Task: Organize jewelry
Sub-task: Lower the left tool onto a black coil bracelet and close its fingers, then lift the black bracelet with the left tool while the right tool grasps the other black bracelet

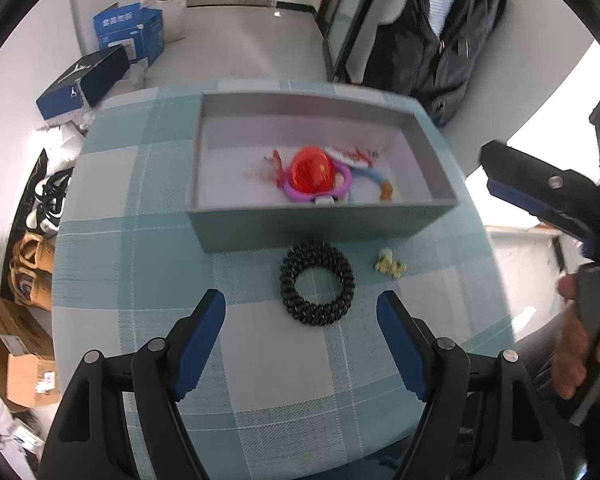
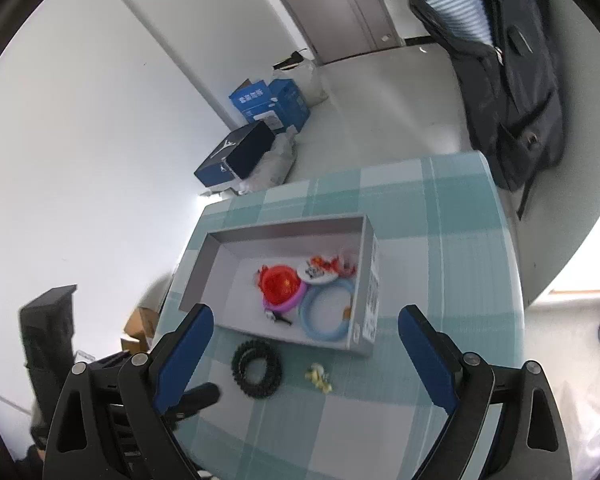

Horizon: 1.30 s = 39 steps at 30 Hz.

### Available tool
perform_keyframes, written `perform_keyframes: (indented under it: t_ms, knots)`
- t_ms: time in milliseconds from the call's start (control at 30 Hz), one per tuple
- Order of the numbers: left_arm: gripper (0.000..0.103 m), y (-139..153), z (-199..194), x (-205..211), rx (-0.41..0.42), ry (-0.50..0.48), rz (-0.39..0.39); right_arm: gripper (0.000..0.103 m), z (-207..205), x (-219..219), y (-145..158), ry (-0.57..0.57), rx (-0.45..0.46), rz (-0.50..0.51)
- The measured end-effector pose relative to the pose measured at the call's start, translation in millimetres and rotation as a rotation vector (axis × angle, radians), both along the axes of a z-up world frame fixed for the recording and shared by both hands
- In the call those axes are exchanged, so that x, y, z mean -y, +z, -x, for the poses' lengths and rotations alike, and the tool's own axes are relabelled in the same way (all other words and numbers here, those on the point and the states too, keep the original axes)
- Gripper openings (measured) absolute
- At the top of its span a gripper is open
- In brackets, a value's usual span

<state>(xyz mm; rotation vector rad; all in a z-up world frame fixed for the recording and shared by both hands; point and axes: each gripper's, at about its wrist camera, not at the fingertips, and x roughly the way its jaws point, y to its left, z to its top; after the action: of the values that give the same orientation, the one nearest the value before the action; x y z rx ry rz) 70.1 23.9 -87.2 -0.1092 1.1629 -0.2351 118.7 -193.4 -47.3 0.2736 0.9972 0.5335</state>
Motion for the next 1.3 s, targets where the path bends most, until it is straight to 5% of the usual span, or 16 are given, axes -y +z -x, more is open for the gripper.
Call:
perform_keyframes:
  t_ms: [500, 600, 733, 933, 1300]
  knots:
    - [0.074, -28, -17, 28, -0.029, -0.005, -0.182, 0.094, 31, 43, -23, -0.130, -0.063, 0.010]
    - [0.074, -30, -19, 27, -0.032, 0.011, -0.157, 0.094, 32, 44, -24, -0.132, -0.064, 0.009]
    - [0.046, -26, -19, 27, -0.017, -0.006, -0.138, 0.094, 33, 39, -28, -0.113, -0.073, 0.011]
    - [0.038, -23, -12, 32, 0.003, -0.034, -0.157, 0.094, 36, 25, -27, -0.073, -0.049, 0.043]
    - [0.035, -7, -5, 14, 0.018, -0.035, -0.029, 0.094, 36, 20, -33, -0.060, -0.063, 0.062]
